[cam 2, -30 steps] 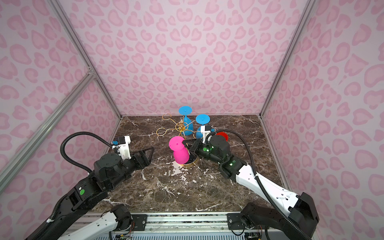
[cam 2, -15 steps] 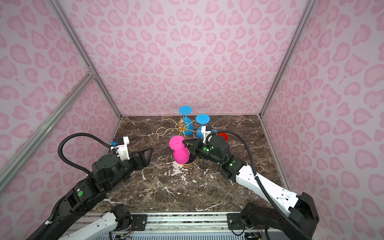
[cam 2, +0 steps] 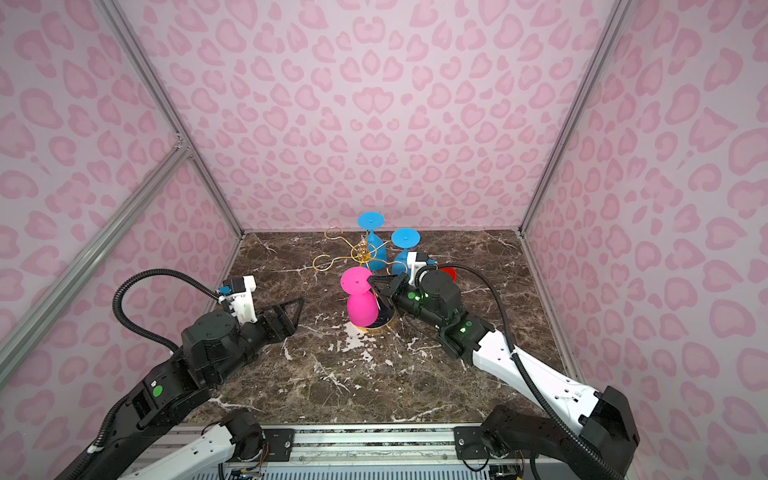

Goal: Take the wine glass off the wine glass rack
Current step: 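Close the right gripper on the magenta glass's foot on the rack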

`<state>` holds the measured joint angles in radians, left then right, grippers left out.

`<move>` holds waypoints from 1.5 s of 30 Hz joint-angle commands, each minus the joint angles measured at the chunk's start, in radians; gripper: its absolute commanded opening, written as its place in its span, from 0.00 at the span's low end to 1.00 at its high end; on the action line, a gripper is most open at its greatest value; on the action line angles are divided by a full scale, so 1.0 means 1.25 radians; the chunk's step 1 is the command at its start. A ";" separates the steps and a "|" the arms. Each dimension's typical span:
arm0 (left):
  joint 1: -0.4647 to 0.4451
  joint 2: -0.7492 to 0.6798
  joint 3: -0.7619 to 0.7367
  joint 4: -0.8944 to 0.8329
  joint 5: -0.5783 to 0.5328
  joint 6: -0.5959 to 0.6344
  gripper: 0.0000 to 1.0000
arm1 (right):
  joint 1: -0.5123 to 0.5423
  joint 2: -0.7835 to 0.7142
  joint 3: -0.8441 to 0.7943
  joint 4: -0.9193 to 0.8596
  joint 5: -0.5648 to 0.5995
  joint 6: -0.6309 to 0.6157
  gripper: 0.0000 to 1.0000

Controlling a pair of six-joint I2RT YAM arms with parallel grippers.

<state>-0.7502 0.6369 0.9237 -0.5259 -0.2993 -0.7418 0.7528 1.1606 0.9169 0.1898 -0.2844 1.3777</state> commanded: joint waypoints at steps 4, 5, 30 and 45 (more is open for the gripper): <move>0.001 -0.009 -0.005 0.007 -0.013 -0.014 0.79 | 0.005 0.008 0.018 0.031 0.017 0.009 0.00; 0.000 -0.009 -0.005 0.007 -0.013 -0.014 0.79 | 0.006 0.010 0.021 0.030 0.018 0.007 0.00; 0.000 -0.036 -0.008 -0.006 -0.020 -0.014 0.79 | 0.020 0.039 0.053 0.025 0.080 0.004 0.00; 0.000 -0.043 -0.008 -0.008 -0.019 -0.010 0.79 | 0.032 0.056 0.078 0.018 0.100 -0.003 0.00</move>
<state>-0.7502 0.5861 0.9146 -0.5304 -0.3141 -0.7578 0.7902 1.2251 1.0096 0.1886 -0.1753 1.3834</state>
